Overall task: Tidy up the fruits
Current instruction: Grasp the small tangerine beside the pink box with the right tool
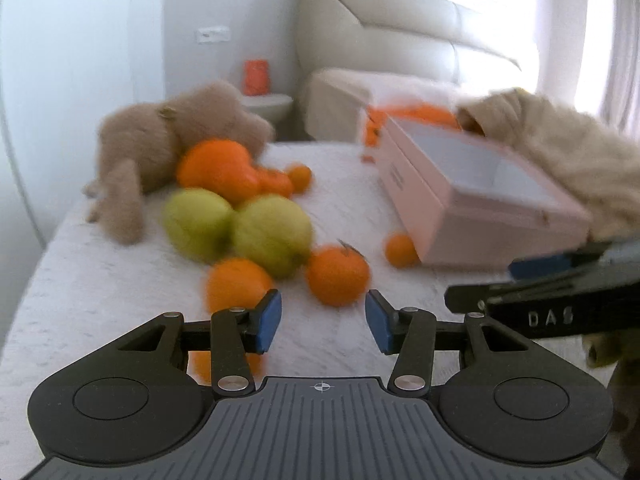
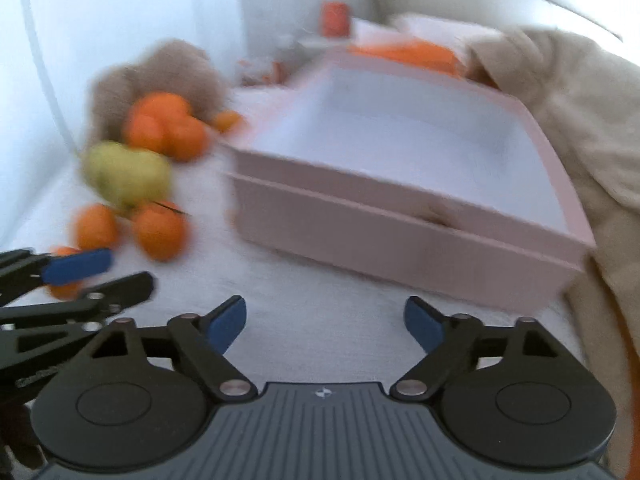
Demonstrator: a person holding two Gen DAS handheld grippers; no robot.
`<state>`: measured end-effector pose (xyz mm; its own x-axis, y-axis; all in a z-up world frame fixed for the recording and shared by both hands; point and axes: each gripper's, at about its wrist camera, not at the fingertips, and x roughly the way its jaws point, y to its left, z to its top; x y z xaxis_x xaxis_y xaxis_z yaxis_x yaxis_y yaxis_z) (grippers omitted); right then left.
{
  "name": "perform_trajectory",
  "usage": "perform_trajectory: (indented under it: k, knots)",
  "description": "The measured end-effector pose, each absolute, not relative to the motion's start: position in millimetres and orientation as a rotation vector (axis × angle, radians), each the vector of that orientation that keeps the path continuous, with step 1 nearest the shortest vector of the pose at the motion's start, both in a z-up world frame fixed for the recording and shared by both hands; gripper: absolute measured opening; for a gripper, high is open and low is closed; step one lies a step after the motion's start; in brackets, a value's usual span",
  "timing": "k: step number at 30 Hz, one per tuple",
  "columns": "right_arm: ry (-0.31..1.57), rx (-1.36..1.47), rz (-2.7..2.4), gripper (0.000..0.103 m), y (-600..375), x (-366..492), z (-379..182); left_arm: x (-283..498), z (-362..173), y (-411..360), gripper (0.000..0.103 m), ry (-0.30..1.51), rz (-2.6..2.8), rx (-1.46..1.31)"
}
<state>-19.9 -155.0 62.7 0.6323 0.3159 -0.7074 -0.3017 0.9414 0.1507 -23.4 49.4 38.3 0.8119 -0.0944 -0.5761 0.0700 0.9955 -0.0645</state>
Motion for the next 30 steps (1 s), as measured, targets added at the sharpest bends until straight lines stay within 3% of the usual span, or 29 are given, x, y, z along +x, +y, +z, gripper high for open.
perform_trajectory:
  k: [3, 6, 7, 14, 19, 30]
  knots:
    - [0.791, 0.054, 0.418, 0.052, -144, -17, 74, -19, 48, 72, 0.052, 0.583, 0.003, -0.077]
    - [0.82, 0.069, 0.483, 0.04, -122, -4, 81, -1, 43, 93, 0.05, 0.636, 0.066, -0.118]
    - [0.828, 0.049, 0.501, 0.036, -111, 1, 84, 5, 40, 99, 0.054, 0.655, 0.07, -0.137]
    - [0.809, -0.302, 0.569, 0.034, -50, 44, 133, 3, 41, 111, 0.051, 0.654, 0.052, -0.198]
    - [0.901, -0.626, 0.461, 0.032, -35, 75, 116, -1, 44, 121, 0.051, 0.627, 0.047, -0.238]
    - [1.104, -0.702, 0.494, 0.027, -30, 82, 84, -7, 52, 145, 0.051, 0.582, 0.089, -0.294]
